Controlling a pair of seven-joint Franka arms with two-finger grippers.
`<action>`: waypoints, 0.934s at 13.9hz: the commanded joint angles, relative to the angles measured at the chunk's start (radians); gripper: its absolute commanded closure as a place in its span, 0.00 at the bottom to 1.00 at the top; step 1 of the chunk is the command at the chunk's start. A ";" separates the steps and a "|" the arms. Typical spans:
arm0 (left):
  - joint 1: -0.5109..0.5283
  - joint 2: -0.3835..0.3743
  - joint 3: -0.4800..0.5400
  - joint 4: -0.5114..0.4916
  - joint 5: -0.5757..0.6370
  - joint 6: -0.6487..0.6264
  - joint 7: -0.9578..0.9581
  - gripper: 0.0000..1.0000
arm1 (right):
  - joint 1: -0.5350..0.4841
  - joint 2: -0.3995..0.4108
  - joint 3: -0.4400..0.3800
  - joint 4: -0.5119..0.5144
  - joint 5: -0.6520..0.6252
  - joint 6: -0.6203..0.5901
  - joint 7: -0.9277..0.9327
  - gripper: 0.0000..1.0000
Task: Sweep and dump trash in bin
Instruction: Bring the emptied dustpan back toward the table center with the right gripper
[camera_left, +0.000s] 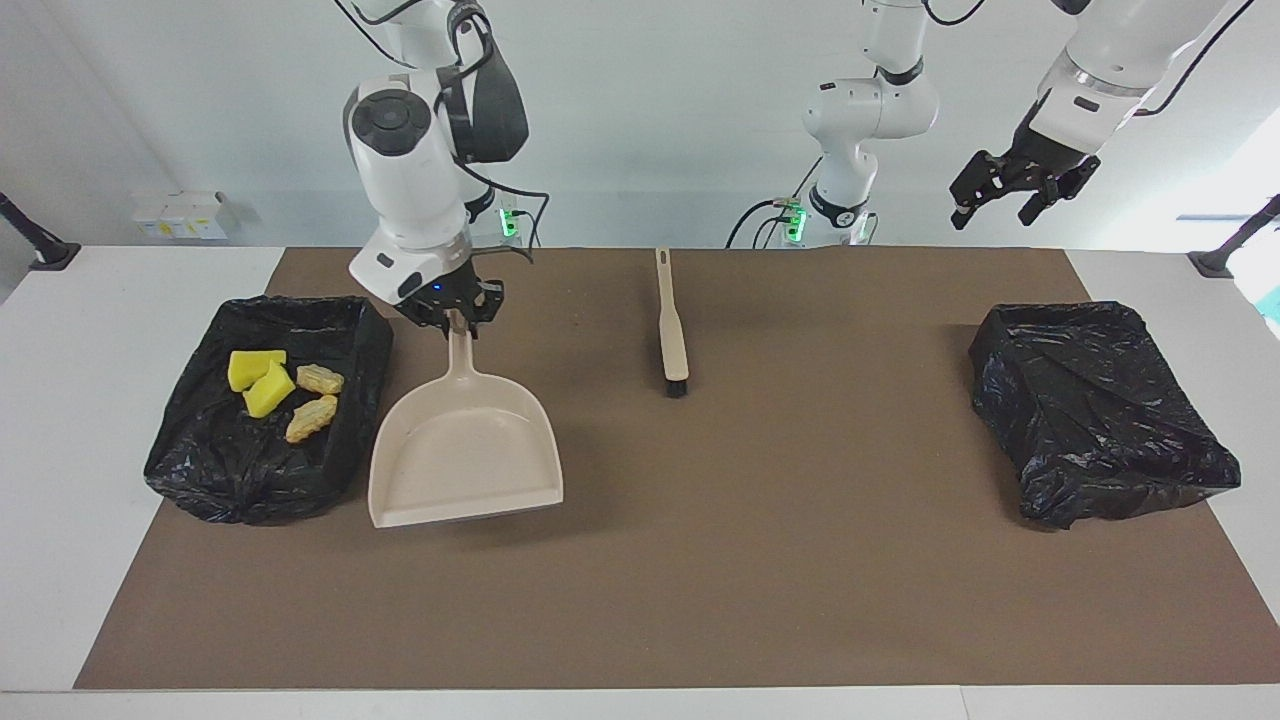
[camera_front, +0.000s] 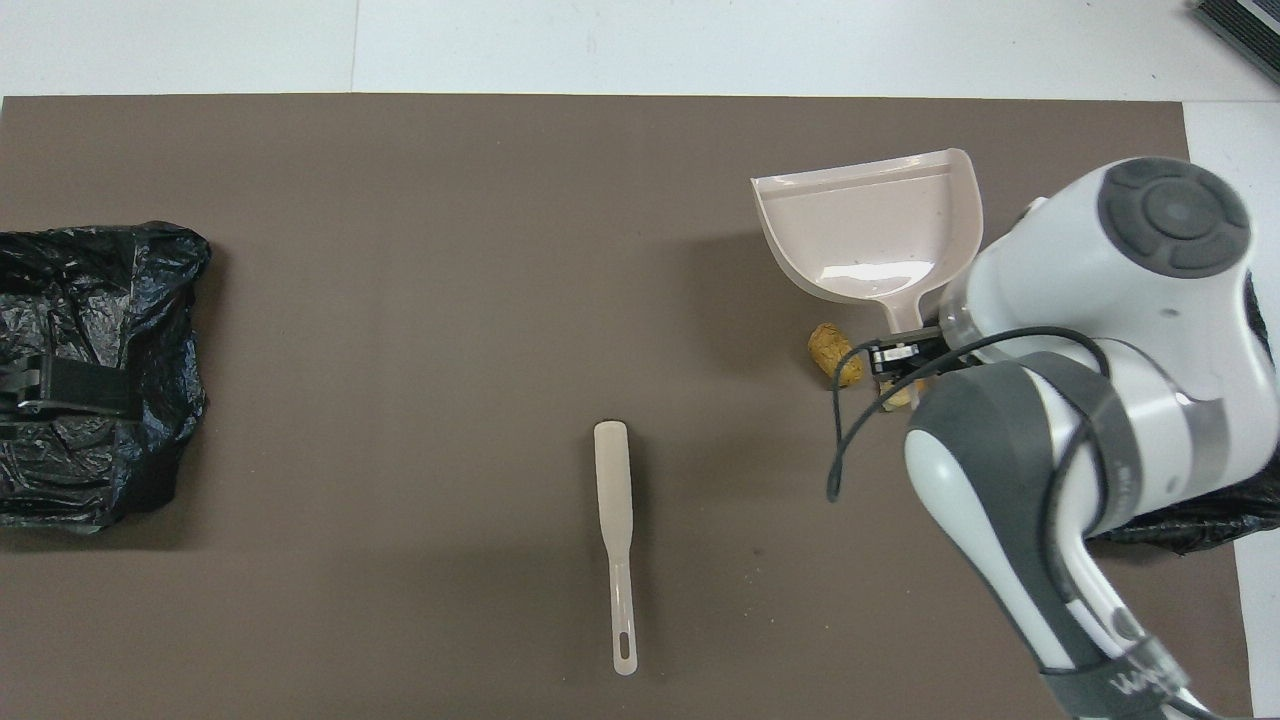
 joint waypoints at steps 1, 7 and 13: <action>0.008 -0.012 -0.001 -0.002 0.010 -0.014 0.005 0.00 | 0.069 0.135 -0.004 0.126 0.061 0.035 0.138 1.00; 0.018 -0.012 -0.001 -0.004 0.010 -0.013 0.004 0.00 | 0.217 0.390 0.005 0.349 0.087 0.144 0.324 1.00; 0.018 -0.018 -0.003 -0.010 0.011 -0.012 0.004 0.00 | 0.297 0.483 0.003 0.366 0.077 0.244 0.398 1.00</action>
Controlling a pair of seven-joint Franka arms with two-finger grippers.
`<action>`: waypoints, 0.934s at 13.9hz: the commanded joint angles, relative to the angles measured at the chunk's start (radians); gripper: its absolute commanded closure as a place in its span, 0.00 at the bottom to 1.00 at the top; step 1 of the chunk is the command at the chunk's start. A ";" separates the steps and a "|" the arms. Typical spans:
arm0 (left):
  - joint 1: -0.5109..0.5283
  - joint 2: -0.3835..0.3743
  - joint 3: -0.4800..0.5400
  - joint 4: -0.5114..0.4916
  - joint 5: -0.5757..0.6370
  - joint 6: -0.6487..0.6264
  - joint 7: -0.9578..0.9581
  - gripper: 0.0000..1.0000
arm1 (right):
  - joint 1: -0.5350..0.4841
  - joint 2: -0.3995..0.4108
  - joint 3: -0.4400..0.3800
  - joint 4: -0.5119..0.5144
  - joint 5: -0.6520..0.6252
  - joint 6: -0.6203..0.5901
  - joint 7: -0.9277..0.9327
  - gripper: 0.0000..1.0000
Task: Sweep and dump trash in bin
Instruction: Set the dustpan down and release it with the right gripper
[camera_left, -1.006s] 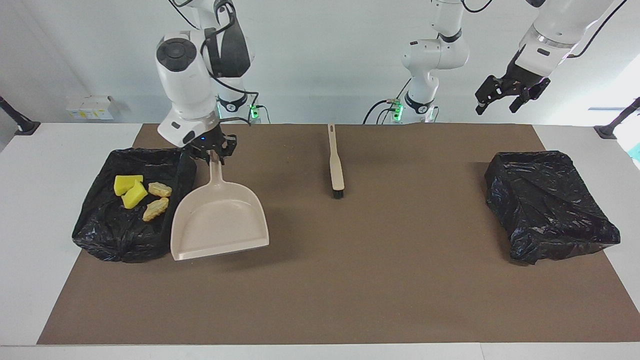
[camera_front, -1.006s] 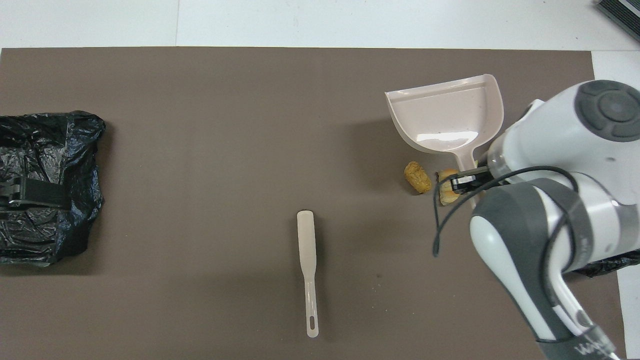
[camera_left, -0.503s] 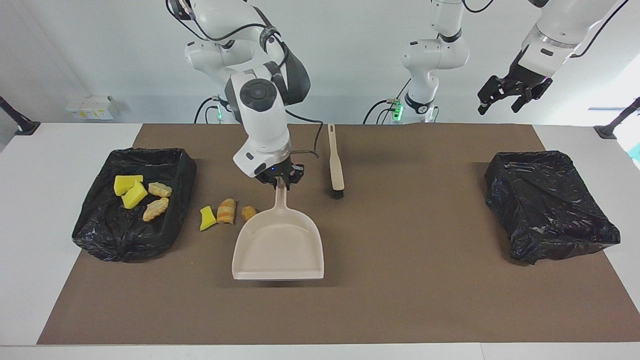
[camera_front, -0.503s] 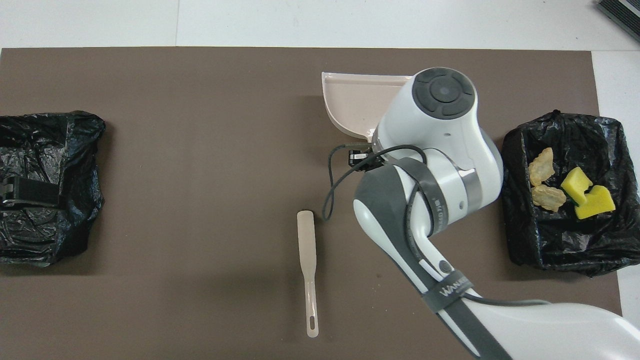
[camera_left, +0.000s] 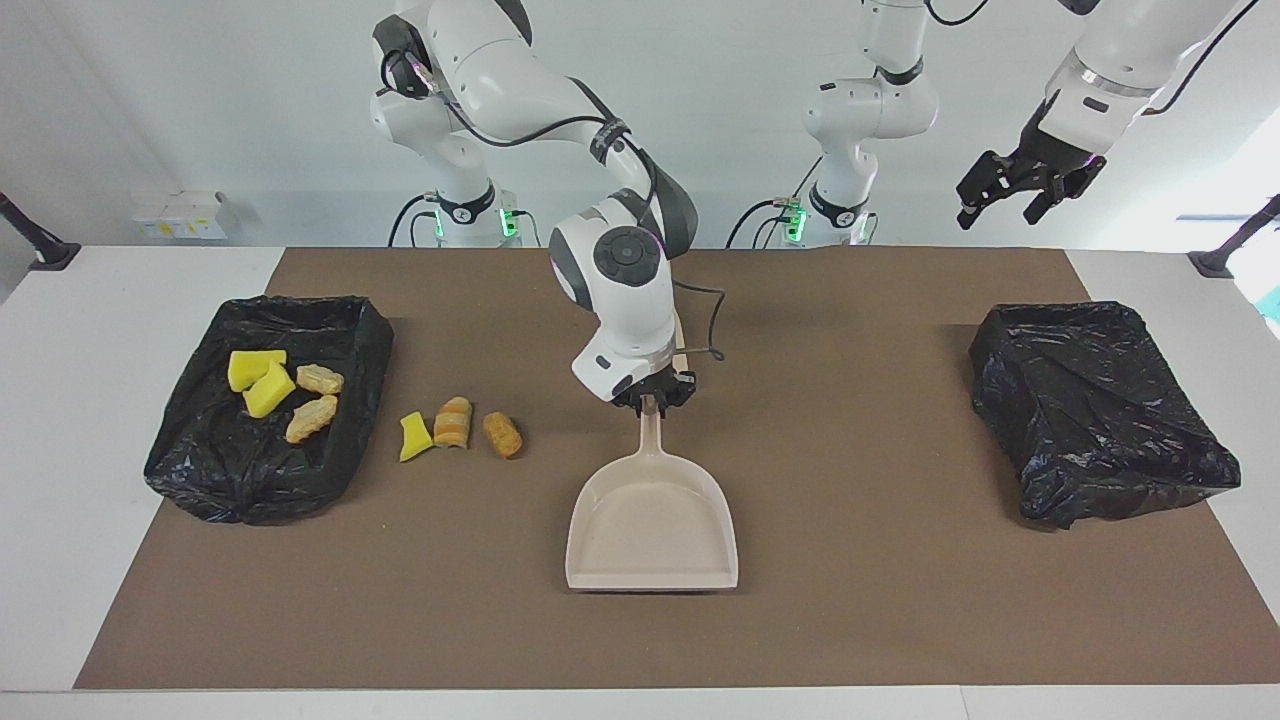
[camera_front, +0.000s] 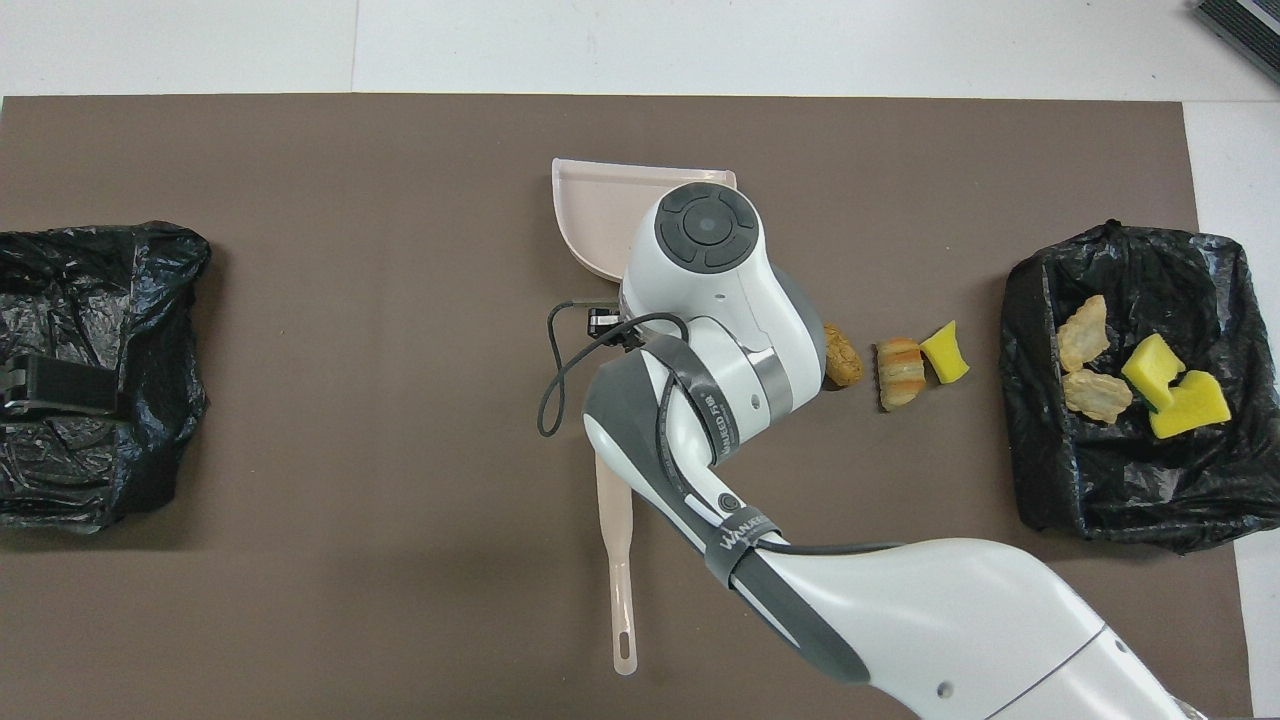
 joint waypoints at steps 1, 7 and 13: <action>0.010 -0.016 -0.006 -0.010 0.011 -0.007 0.004 0.00 | 0.019 0.024 0.001 0.030 0.005 0.017 0.029 1.00; 0.000 -0.027 -0.012 -0.020 0.010 -0.013 -0.007 0.00 | 0.002 0.007 0.001 0.018 -0.023 0.031 0.016 0.00; 0.000 -0.026 -0.012 -0.036 0.010 0.025 -0.004 0.00 | -0.024 -0.131 -0.001 -0.137 -0.012 0.023 0.036 0.00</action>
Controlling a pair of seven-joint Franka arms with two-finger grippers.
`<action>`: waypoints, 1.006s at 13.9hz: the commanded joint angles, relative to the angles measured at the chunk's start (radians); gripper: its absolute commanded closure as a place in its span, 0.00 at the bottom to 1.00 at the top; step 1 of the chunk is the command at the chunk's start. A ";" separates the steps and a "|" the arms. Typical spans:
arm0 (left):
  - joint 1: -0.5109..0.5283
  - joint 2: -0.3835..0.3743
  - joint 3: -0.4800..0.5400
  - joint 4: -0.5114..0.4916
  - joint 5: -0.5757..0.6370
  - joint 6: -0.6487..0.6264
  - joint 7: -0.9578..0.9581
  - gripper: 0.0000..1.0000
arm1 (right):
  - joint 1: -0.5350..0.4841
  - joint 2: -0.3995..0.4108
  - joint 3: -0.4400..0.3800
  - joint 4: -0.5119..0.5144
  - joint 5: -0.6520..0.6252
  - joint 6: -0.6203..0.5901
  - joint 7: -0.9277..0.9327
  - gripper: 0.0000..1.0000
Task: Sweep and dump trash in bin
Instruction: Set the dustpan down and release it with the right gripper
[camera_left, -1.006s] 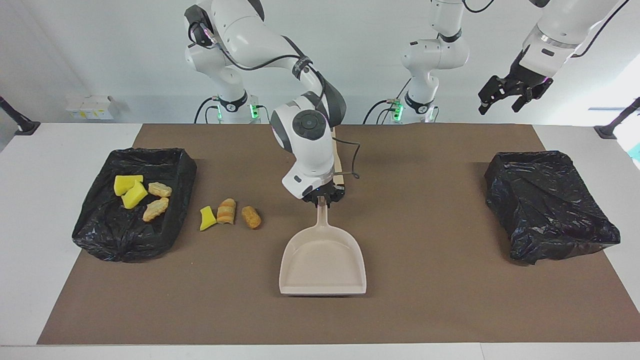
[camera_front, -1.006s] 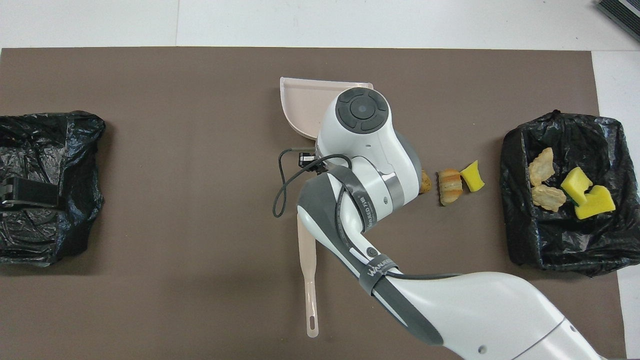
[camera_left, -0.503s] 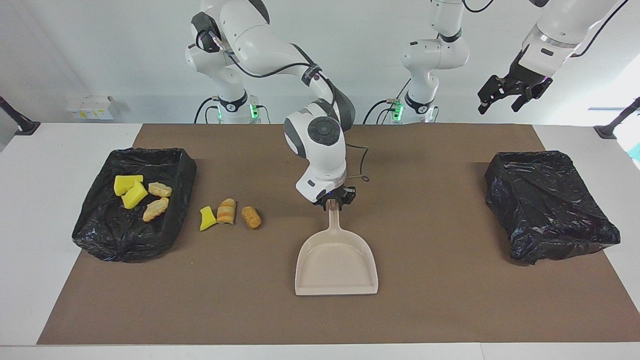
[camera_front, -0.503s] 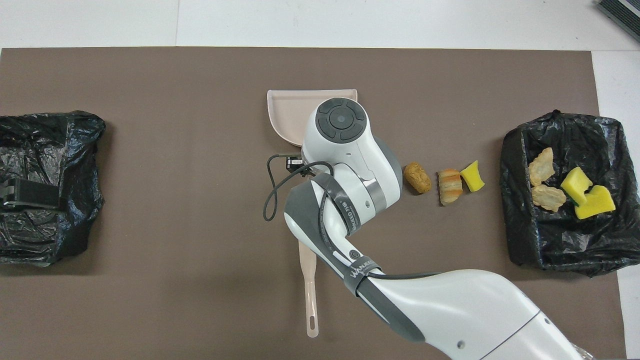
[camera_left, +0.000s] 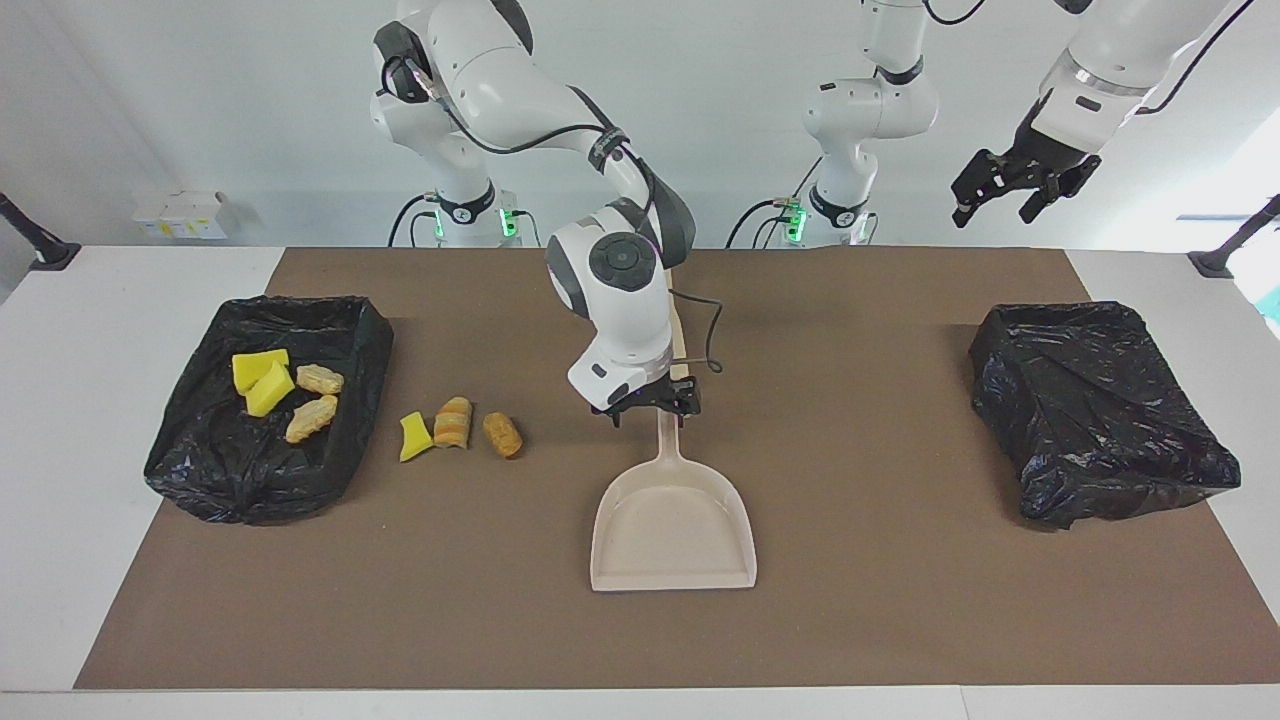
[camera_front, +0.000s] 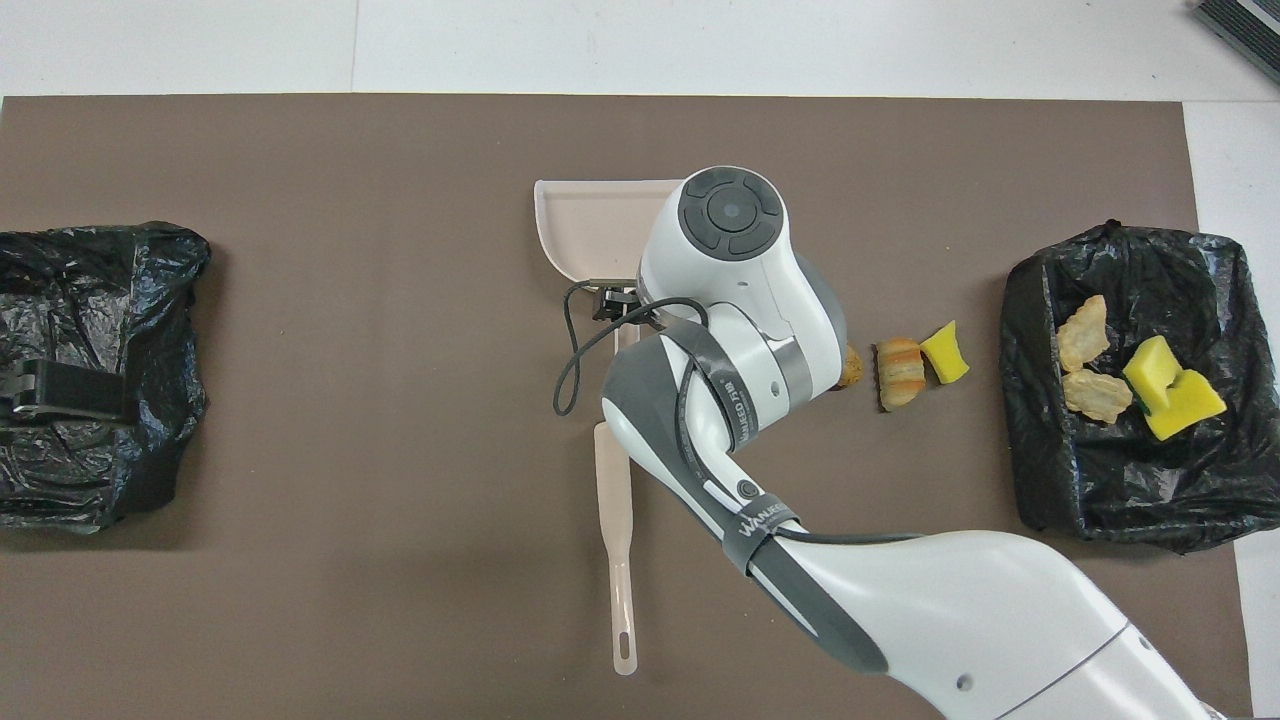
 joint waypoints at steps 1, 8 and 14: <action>0.004 -0.021 -0.003 -0.031 0.010 0.039 0.000 0.00 | 0.004 -0.160 0.011 -0.186 0.008 0.007 0.035 0.00; -0.002 -0.023 -0.006 -0.042 0.008 0.055 -0.017 0.00 | 0.072 -0.455 0.011 -0.548 0.103 0.016 0.078 0.00; -0.057 0.061 -0.009 -0.043 -0.009 0.330 -0.109 0.00 | 0.196 -0.586 0.011 -0.733 0.132 0.072 0.182 0.00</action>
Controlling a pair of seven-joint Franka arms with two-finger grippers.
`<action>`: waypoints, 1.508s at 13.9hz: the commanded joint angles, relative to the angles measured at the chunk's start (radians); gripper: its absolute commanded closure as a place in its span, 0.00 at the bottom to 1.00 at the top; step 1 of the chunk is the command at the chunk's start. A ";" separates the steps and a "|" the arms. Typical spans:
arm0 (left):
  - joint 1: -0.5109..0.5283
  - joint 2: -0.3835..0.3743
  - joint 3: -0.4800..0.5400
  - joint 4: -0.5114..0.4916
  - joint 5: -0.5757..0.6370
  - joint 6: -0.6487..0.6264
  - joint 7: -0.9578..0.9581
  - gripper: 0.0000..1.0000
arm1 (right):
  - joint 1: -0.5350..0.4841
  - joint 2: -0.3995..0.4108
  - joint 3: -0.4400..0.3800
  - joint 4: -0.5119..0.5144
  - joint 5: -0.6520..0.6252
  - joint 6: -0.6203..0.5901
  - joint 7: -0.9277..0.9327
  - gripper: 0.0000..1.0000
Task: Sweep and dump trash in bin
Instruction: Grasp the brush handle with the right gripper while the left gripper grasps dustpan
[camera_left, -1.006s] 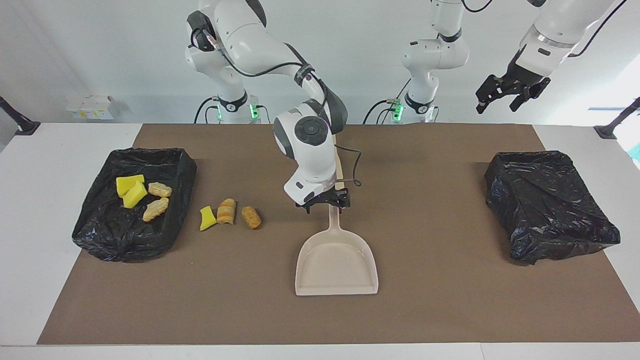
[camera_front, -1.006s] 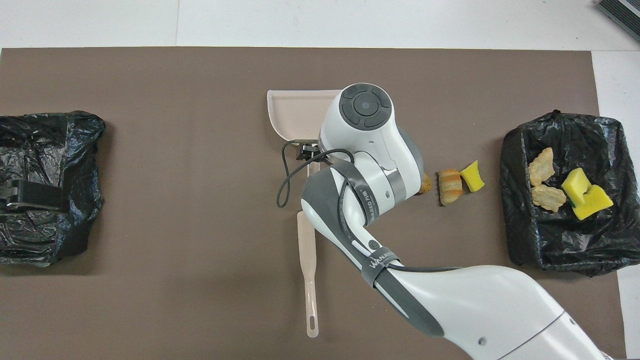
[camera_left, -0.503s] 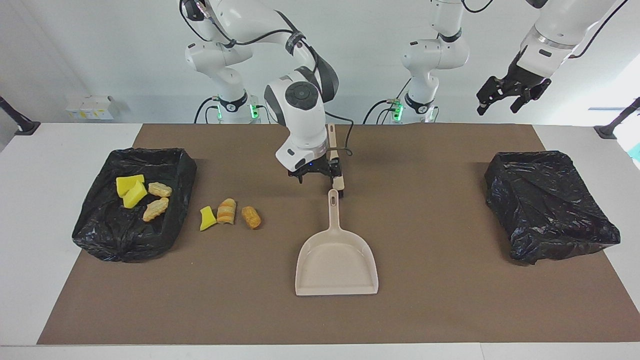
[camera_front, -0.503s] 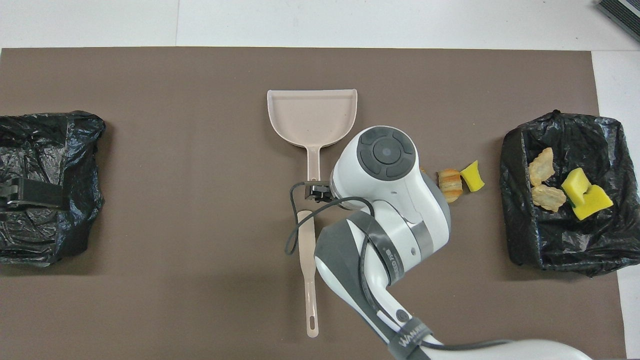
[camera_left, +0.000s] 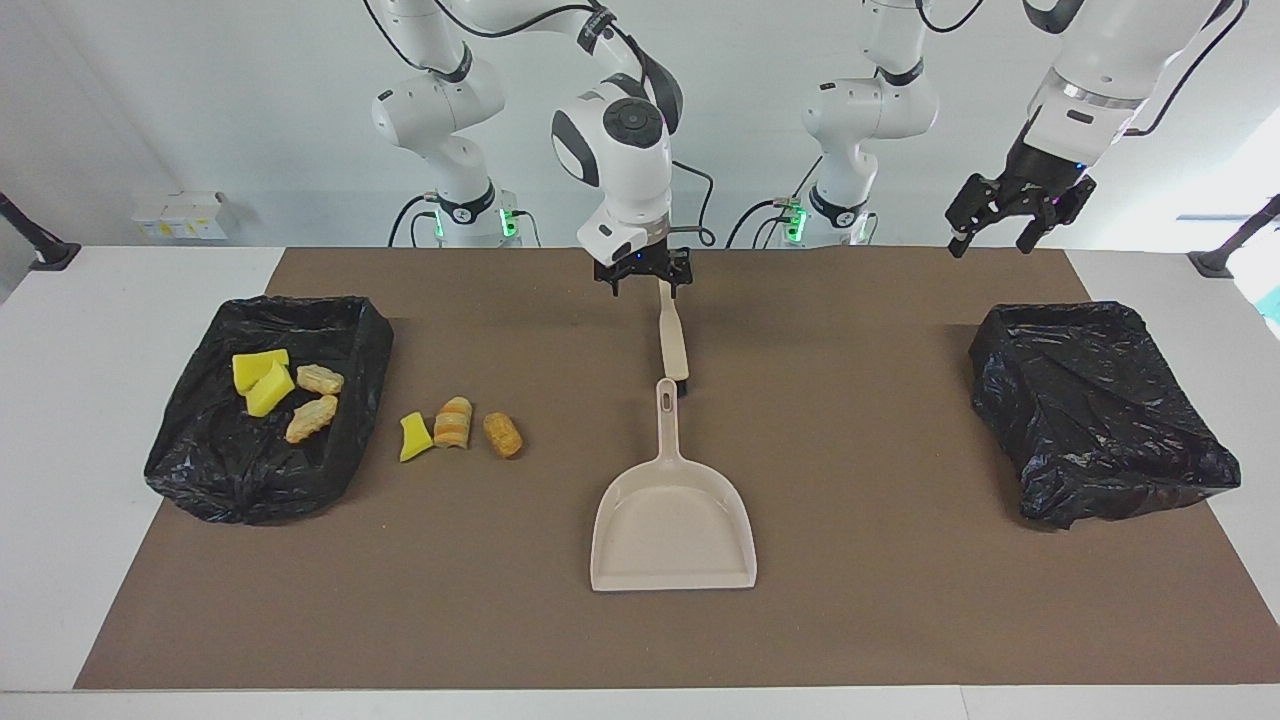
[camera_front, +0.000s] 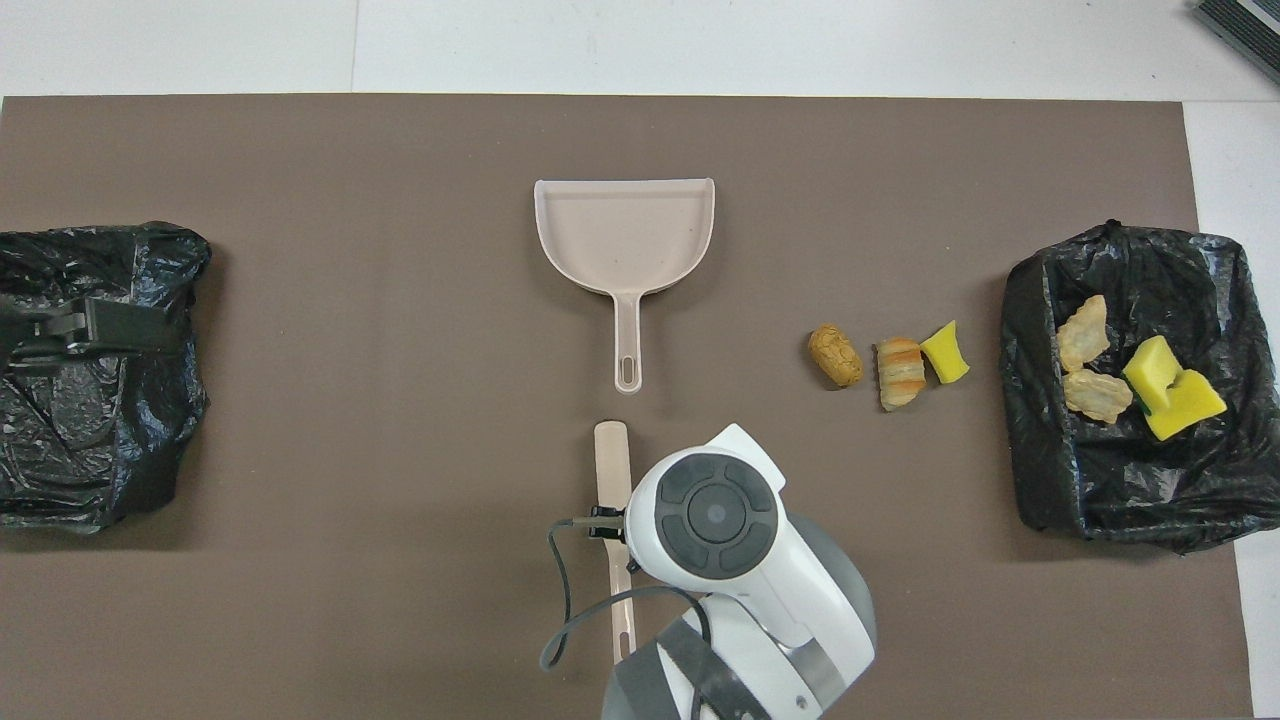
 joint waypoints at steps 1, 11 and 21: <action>-0.069 0.055 0.010 -0.005 -0.028 0.132 -0.093 0.00 | 0.032 -0.068 -0.003 -0.097 0.059 0.052 0.017 0.00; -0.333 0.268 0.010 -0.010 -0.032 0.356 -0.324 0.00 | 0.127 -0.020 -0.001 -0.188 0.128 0.143 0.070 0.27; -0.522 0.488 0.010 0.001 -0.019 0.542 -0.405 0.00 | 0.141 0.040 -0.001 -0.148 0.128 0.193 -0.009 0.51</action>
